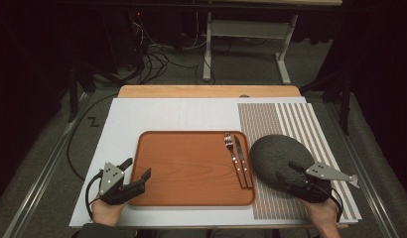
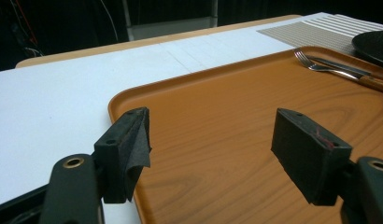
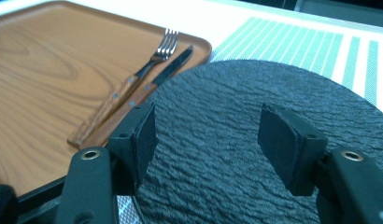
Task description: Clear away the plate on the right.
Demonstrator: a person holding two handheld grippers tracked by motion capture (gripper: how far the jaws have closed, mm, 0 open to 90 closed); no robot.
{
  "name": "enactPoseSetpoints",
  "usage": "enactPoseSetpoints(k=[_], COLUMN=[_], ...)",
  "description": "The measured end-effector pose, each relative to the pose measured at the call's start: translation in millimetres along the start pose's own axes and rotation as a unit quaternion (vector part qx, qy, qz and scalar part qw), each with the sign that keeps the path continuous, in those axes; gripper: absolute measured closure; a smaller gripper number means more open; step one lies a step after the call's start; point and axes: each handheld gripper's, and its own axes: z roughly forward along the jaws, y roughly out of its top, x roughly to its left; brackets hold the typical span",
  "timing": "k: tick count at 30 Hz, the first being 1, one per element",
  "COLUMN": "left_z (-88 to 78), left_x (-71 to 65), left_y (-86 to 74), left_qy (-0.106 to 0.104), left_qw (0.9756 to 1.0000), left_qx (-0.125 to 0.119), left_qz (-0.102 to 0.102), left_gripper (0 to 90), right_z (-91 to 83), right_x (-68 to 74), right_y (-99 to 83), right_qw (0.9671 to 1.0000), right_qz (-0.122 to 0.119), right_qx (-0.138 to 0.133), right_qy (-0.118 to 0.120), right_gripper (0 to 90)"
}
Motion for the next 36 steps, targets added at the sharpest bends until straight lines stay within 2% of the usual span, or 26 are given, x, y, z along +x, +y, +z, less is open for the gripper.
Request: enactPoseSetpoints(k=[9, 15, 16, 17, 24, 28, 36], left_z=[1.3, 6.3, 6.1, 5.3, 0.0, 0.4, 0.0], left_x=[-0.6, -1.1, -1.1, -0.9, 0.1, -1.6, -1.1], left_y=[0.6, 1.2, 1.0, 0.9, 0.2, 0.4, 0.7], left_qy=[-0.003, -0.009, -0.008, -0.006, 0.009, 0.013, 0.018], left_qw=[1.0, 0.9999, 0.9999, 1.0, 0.9999, 0.9998, 0.9997], left_qx=[0.001, 0.005, 0.005, 0.003, 0.0, 0.003, 0.002], left_qz=[0.001, 0.004, 0.004, 0.004, 0.007, 0.014, 0.013], left_gripper=[28.2, 28.0, 28.0, 28.0, 27.9, 27.9, 27.5], right_z=[-5.7, -4.8, -3.8, -3.8, 7.2, 9.9, 13.2], right_x=[8.3, 17.2, 21.5, 21.5, 36.3, 39.0, 45.1], right_y=[-7.7, -12.3, -12.5, -12.5, -11.4, -12.4, -11.9], right_qw=[0.9994, 0.9981, 0.9969, 0.9969, 0.9913, 0.9894, 0.9849], right_qz=[-0.033, -0.056, -0.073, -0.073, -0.12, -0.129, -0.153], right_qx=[0.009, 0.026, 0.03, 0.03, 0.054, 0.065, 0.081], right_qy=[-0.004, -0.002, -0.003, -0.003, 0.008, 0.008, -0.012], right_gripper=[40.9, 42.4, 44.4, 44.4, 52.2, 52.6, 53.7])
